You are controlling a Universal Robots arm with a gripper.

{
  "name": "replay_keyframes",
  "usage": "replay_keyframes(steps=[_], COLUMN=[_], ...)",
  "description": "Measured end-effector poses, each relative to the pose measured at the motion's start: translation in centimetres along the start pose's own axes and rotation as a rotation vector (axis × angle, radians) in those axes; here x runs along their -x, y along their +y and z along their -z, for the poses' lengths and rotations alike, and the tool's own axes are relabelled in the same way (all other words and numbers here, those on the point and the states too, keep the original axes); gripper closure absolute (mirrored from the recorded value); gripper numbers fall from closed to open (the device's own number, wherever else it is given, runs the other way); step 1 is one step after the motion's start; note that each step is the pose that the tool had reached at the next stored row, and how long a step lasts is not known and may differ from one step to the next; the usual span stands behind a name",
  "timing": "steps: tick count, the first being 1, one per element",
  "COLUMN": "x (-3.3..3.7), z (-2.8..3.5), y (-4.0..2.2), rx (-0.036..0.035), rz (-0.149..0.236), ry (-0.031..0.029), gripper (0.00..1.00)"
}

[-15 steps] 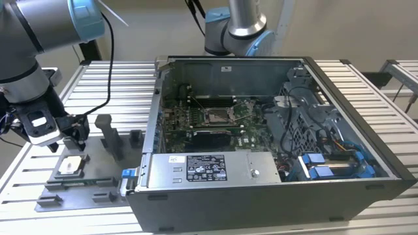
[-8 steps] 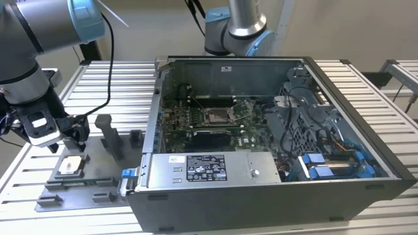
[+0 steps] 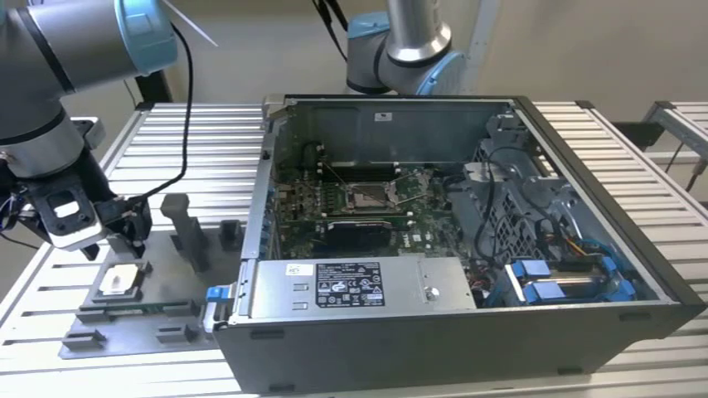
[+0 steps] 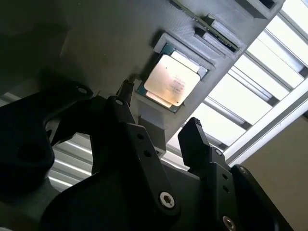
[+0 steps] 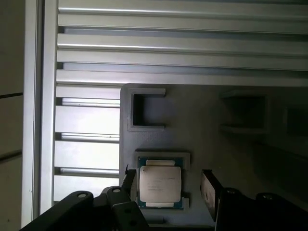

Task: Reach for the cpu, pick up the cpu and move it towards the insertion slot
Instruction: 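Pick up the cpu and move it towards the insertion slot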

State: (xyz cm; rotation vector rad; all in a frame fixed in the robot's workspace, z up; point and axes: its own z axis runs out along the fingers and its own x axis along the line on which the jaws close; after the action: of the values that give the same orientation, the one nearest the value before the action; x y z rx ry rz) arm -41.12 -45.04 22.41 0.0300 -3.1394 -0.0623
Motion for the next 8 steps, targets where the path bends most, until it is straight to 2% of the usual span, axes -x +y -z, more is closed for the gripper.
replay_keyframes(steps=[8], x=[0.01], z=[-0.06], y=[0.0], rx=[0.0001], rz=[0.0], ry=[-0.0002], gripper=[0.0])
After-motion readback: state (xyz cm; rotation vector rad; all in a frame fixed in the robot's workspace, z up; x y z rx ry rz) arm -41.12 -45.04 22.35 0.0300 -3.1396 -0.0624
